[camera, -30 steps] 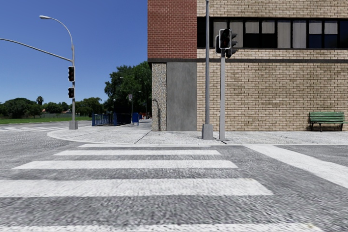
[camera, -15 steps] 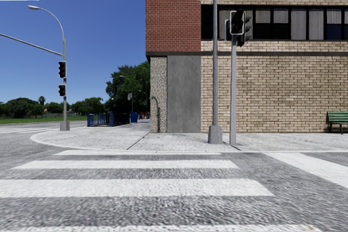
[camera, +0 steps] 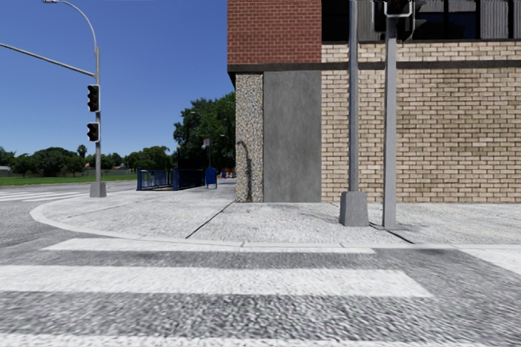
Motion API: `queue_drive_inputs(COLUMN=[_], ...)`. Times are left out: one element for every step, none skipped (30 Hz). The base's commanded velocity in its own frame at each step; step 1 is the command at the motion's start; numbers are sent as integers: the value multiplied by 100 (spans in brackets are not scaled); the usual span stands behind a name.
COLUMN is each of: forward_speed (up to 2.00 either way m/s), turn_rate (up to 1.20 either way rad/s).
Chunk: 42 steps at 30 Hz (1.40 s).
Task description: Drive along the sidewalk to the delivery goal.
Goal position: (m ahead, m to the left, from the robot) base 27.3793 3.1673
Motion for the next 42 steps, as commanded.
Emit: queue_drive_inputs(forward_speed=[200,200,200,200,200,200,200,200,200,200,200,200,200,200,200,200,200,200,200,200,200,200,200,200,200,200,200,200,200,200,200,200,200,200,200,200,200,200,200,200,200,200], turn_rate=[0,0,0,0,0,0,0,7,26,40,40,48,50,51,51,51,51,51,51,51,51,51,51,49,36,36,19,6,2,2,1,1,0,0,0,0,0,0,0,0,0,3])
